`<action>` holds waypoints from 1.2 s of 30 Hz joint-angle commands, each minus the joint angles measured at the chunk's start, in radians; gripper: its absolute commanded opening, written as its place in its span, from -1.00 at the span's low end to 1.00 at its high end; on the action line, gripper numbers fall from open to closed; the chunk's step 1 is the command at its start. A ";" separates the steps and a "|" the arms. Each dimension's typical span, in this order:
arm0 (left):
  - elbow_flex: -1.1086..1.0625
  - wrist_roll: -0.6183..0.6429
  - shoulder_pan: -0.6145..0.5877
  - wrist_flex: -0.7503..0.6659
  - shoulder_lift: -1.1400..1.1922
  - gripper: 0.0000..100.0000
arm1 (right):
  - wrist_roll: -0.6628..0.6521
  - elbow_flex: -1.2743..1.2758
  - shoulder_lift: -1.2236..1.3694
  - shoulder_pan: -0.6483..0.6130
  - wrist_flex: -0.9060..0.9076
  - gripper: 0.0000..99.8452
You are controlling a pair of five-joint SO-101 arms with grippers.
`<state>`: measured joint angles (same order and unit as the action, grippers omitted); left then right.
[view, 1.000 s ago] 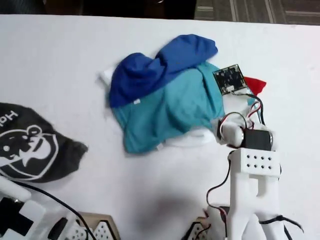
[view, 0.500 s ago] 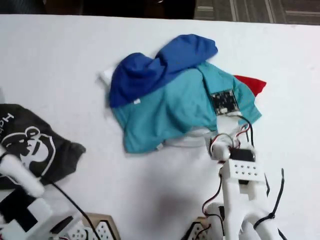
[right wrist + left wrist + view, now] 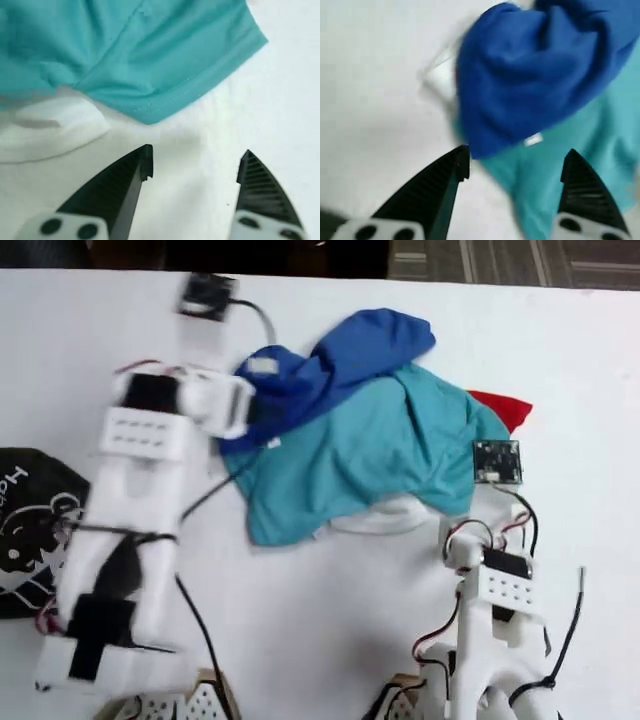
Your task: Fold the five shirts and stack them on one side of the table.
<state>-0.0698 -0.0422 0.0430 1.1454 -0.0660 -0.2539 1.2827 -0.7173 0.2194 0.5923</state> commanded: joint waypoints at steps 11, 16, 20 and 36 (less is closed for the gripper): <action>0.285 0.012 0.109 -0.155 0.592 -0.38 | 0.005 0.017 0.004 0.019 -0.039 -0.45; 0.479 -0.006 0.103 -0.035 0.764 -0.45 | 0.005 0.028 0.004 0.007 -0.073 -0.45; 0.657 -0.109 0.075 0.107 0.848 -0.90 | 0.005 0.031 0.004 -0.010 -0.074 -0.45; 1.360 -0.103 -0.370 0.643 0.825 -0.95 | 0.005 0.031 0.004 -0.012 -0.074 -0.45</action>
<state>1.1208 -0.1496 -0.1964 1.7131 0.8316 -0.2539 1.3180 -0.7188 0.2117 0.5370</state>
